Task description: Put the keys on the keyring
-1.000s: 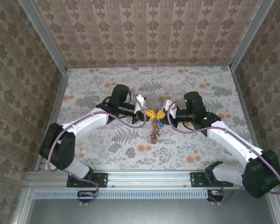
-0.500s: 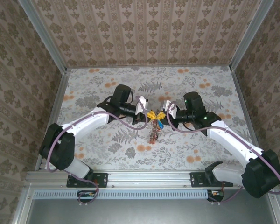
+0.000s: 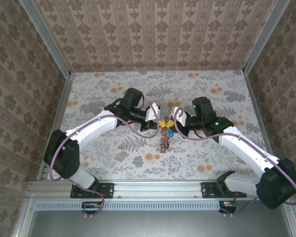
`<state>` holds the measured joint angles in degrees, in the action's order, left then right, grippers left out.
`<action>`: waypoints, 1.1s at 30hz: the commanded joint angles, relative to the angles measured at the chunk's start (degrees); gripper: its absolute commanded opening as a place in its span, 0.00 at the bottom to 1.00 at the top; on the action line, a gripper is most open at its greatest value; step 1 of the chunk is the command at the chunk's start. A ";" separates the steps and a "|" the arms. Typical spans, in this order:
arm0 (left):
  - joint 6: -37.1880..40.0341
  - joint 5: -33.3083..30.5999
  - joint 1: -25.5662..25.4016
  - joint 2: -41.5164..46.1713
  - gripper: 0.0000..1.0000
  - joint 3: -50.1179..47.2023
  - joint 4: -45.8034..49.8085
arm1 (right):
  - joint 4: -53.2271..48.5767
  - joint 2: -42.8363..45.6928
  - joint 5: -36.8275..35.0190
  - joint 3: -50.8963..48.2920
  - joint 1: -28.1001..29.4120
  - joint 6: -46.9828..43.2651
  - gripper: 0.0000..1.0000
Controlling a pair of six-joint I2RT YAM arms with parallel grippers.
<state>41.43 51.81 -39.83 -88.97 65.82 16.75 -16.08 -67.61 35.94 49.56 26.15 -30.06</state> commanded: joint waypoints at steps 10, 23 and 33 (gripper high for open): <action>-9.70 8.97 1.77 2.22 0.00 -4.53 -13.97 | 7.63 2.12 0.60 -3.37 -0.56 1.10 0.09; -14.36 14.49 2.83 3.15 0.00 -7.18 -21.39 | 13.89 3.28 3.52 -6.86 -1.94 4.71 0.08; -4.64 4.68 1.81 1.75 0.08 -2.86 -6.52 | 9.74 3.45 3.76 -3.02 -1.87 3.64 0.00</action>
<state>31.38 59.18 -37.52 -88.38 59.53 2.76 -4.69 -65.08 38.63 43.48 24.58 -25.56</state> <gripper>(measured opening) 0.072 0.067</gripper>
